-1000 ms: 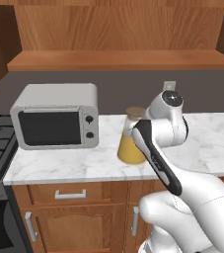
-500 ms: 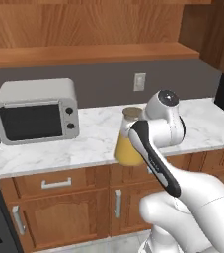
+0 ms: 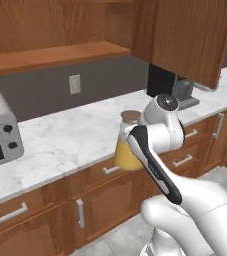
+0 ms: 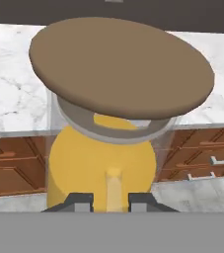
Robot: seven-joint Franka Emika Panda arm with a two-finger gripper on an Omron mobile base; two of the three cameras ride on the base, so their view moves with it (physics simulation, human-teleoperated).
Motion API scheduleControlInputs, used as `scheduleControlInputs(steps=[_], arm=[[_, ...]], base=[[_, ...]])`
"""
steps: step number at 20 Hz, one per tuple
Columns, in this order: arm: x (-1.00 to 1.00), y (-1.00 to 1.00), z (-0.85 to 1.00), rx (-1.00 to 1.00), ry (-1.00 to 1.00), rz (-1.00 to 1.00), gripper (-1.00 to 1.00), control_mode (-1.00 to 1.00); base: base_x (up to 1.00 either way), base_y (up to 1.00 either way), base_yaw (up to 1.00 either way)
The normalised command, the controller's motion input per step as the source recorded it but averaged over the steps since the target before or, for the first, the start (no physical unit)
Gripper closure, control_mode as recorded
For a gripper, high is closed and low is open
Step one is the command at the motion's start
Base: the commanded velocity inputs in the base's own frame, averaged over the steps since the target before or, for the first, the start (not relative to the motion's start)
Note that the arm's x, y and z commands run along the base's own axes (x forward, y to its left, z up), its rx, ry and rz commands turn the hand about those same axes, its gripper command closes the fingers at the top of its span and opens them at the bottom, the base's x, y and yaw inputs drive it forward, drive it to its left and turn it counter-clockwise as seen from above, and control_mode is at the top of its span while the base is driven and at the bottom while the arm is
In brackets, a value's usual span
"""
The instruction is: There is a tray on the dining counter. Grab the cup, mug, and pitcher and place them on the tray. The pitcher may be placed next to the tray if it cannot fit the tray.
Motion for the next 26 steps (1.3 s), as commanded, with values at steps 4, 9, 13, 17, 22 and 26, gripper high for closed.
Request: scheduleControlInputs(steps=[4,9,13,17,22,26], arm=[[0.00,0.00,0.00,0.00,0.00,0.00,1.00,1.00],[0.00,0.00,0.00,0.00,0.00,0.00,1.00,1.00],[0.00,0.00,0.00,0.00,0.00,0.00,1.00,1.00],[0.00,0.00,0.00,0.00,0.00,0.00,1.00,1.00],[0.00,0.00,0.00,0.00,0.00,0.00,1.00,1.00],[0.00,0.00,0.00,0.00,0.00,0.00,1.00,1.00]], base=[[-0.22,0.00,-0.68],[-0.17,0.00,-0.69],[-0.11,0.00,-0.72],[-0.09,0.00,-0.74],[-0.07,-0.02,-0.75],[-0.02,-0.01,-0.74]])
